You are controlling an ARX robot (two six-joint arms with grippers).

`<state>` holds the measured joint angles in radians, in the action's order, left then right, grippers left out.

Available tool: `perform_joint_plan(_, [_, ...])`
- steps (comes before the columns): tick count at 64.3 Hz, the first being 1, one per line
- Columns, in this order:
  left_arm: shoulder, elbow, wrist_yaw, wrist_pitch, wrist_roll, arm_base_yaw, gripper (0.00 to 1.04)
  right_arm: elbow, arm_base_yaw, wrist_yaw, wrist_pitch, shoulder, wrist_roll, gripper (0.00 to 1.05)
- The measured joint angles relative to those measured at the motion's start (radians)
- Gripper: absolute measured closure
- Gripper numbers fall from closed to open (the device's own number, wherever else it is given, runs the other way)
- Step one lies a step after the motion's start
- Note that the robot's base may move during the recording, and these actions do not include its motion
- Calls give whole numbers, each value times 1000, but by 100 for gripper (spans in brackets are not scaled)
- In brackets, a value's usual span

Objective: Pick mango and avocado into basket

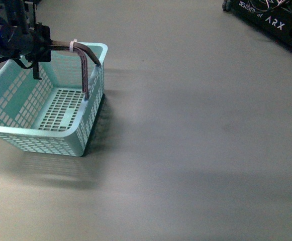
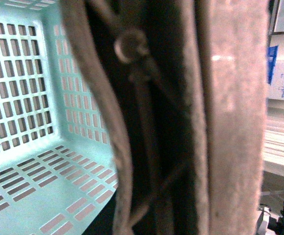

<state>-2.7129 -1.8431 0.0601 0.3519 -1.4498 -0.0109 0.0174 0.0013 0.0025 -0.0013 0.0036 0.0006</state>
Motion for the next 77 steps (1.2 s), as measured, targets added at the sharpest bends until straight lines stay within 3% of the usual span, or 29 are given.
perform_joint_plan(15, [259, 348, -28, 50, -51, -12, 91, 0, 0, 0, 0, 0, 0, 9])
perform_joint_plan(33, [920, 861, -44, 23, -82, -45, 91, 0, 0, 0, 0, 0, 0, 9])
perform_joint_plan(39, [1042, 910, -24, -5, -95, -39, 91, 0, 0, -1, 0, 0, 0, 9])
perform_joint_plan(57, [1283, 1026, -102, -116, -129, -103, 91, 0, 0, 0, 0, 0, 0, 9])
perform_joint_plan(77, [1833, 1182, -60, -492, -77, -36, 91, 0, 0, 0, 0, 0, 0, 9])
